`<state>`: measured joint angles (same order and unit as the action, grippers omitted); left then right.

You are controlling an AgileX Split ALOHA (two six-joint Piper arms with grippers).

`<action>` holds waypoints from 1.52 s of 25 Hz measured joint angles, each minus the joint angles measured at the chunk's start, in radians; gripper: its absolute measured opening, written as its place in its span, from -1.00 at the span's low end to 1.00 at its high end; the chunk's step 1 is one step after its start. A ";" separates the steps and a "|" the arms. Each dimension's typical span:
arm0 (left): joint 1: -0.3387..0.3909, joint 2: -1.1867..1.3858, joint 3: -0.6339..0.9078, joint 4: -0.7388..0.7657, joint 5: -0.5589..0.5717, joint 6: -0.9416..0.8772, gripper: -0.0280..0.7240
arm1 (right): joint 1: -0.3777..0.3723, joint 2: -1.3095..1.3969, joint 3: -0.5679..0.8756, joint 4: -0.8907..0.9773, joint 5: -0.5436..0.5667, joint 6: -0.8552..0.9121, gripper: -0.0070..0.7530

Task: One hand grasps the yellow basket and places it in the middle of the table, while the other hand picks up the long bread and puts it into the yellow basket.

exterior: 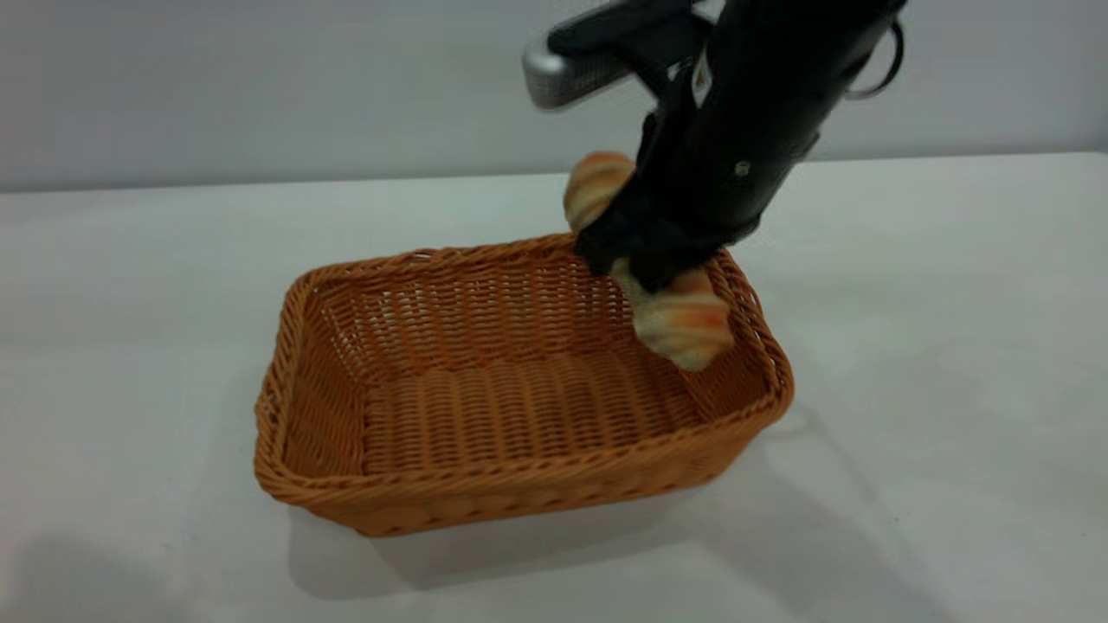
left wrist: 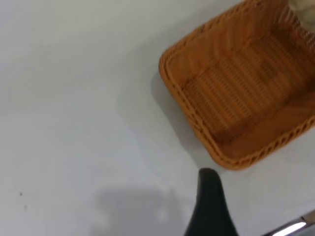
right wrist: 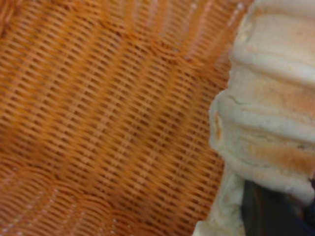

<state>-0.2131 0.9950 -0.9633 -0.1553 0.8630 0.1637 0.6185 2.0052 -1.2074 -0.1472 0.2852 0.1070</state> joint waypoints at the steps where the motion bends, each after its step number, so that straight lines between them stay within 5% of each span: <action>1: 0.000 -0.017 0.017 0.000 -0.002 -0.002 0.62 | 0.000 0.012 0.000 0.000 -0.012 0.000 -0.63; 7: 0.000 -0.140 0.119 0.001 -0.015 -0.025 0.62 | 0.000 0.034 0.000 0.000 -0.062 -0.001 0.22; 12: 0.000 -0.260 0.217 0.027 -0.021 -0.027 0.62 | 0.000 0.034 0.000 0.000 -0.048 -0.001 0.55; 25: 0.000 -0.556 0.368 0.072 0.004 -0.064 0.62 | 0.000 -0.098 0.000 -0.127 0.065 0.002 0.12; 38: 0.000 -0.801 0.423 0.130 0.172 -0.124 0.62 | -0.028 -0.373 0.007 -0.198 0.384 0.055 -0.12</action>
<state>-0.2131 0.1936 -0.5405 -0.0252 1.0354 0.0396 0.5901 1.6323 -1.2007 -0.3457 0.6695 0.1618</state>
